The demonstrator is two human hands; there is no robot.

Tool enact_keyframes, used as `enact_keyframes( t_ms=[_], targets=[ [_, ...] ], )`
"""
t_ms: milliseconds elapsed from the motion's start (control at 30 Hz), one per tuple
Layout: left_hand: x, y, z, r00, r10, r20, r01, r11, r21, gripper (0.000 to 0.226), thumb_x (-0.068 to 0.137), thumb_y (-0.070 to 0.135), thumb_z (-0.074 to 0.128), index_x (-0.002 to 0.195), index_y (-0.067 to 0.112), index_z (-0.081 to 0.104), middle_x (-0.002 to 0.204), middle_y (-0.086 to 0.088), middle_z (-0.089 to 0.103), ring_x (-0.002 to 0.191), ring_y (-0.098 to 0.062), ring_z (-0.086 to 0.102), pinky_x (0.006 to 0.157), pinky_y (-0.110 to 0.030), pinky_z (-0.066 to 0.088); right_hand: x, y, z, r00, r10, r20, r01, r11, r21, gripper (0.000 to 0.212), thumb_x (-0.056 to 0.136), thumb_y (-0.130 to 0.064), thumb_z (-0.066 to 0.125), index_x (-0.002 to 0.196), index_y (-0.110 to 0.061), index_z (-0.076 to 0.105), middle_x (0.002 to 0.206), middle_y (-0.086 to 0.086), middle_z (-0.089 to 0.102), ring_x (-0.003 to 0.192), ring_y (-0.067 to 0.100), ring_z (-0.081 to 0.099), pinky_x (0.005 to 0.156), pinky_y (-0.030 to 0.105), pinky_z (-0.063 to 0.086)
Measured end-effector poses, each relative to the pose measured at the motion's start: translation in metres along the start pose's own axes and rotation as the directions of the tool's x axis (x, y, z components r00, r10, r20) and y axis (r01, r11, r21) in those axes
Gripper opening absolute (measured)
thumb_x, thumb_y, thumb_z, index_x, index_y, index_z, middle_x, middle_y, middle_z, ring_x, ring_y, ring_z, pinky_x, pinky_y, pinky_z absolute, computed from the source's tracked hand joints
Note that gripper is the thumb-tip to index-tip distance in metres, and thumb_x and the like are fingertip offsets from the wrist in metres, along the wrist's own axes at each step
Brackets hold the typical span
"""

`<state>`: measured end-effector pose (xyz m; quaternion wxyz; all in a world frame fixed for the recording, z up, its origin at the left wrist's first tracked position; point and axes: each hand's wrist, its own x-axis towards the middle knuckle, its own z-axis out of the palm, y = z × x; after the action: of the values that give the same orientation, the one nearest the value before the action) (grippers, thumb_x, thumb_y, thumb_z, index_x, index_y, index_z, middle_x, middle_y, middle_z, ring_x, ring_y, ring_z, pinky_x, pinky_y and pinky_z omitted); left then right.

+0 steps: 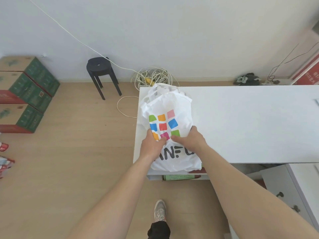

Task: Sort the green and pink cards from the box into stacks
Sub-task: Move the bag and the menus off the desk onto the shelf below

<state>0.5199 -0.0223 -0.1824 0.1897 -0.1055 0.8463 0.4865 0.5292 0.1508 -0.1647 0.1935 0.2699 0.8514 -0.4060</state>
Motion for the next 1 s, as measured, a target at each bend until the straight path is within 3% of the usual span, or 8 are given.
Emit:
enact_keyframes(
  t_ms=[233, 433, 633, 833, 1000],
  targets=[
    [-0.064, -0.017, 0.012, 0.998, 0.043, -0.048, -0.040, 0.998, 0.052, 0.032, 0.093, 0.043, 0.064, 0.119, 0.032, 0.049, 0.100, 0.015, 0.066, 0.095, -0.015, 0.064, 0.083, -0.034, 0.051, -0.052, 0.043, 0.007, 0.997, -0.078, -0.009, 0.079, 0.995, 0.064, 0.081, 0.073, -0.063, 0.078, 0.132, -0.019, 0.045, 0.119, -0.001, 0.063, 0.101, 0.022, 0.060, 0.080, 0.036, 0.051],
    [-0.152, -0.031, 0.036, 0.993, 0.090, -0.080, -0.083, 0.993, 0.079, 0.032, 0.094, 0.044, 0.061, 0.119, 0.031, 0.047, 0.102, 0.014, 0.066, 0.090, -0.007, 0.061, 0.067, -0.025, 0.045, -0.118, 0.100, -0.003, 0.990, -0.138, 0.009, 0.136, 0.982, 0.130, 0.078, 0.068, -0.067, 0.079, 0.126, -0.024, 0.048, 0.114, -0.008, 0.065, 0.102, 0.017, 0.063, 0.068, 0.028, 0.048],
    [-0.235, -0.053, 0.062, 0.988, 0.128, -0.089, -0.122, 0.990, 0.064, 0.038, 0.092, 0.048, 0.061, 0.124, 0.032, 0.050, 0.109, 0.013, 0.067, 0.098, -0.012, 0.064, 0.084, -0.035, 0.053, -0.186, 0.156, -0.010, 0.981, -0.193, 0.006, 0.191, 0.973, 0.127, 0.093, 0.051, -0.078, 0.075, 0.128, -0.032, 0.053, 0.113, -0.014, 0.069, 0.099, 0.014, 0.067, 0.077, 0.034, 0.056],
    [-0.293, -0.086, 0.085, 0.991, 0.134, -0.016, -0.132, 0.988, 0.078, 0.040, 0.089, 0.056, 0.059, 0.123, 0.037, 0.051, 0.108, 0.018, 0.068, 0.097, -0.008, 0.065, 0.088, -0.039, 0.056, -0.240, 0.213, 0.001, 0.988, -0.152, -0.001, 0.150, 0.981, 0.126, 0.095, 0.051, -0.080, 0.074, 0.130, -0.033, 0.051, 0.117, -0.013, 0.068, 0.102, 0.015, 0.067, 0.086, 0.040, 0.057],
    [-0.315, -0.115, 0.097, 0.992, 0.118, 0.052, -0.121, 0.991, 0.057, 0.042, 0.089, 0.055, 0.058, 0.126, 0.037, 0.049, 0.111, 0.019, 0.068, 0.101, -0.009, 0.065, 0.091, -0.039, 0.055, -0.264, 0.242, 0.019, 0.995, -0.096, -0.016, 0.098, 0.986, 0.137, 0.091, 0.059, -0.073, 0.076, 0.133, -0.029, 0.048, 0.121, -0.011, 0.066, 0.103, 0.017, 0.066, 0.078, 0.034, 0.054]
  ],
)
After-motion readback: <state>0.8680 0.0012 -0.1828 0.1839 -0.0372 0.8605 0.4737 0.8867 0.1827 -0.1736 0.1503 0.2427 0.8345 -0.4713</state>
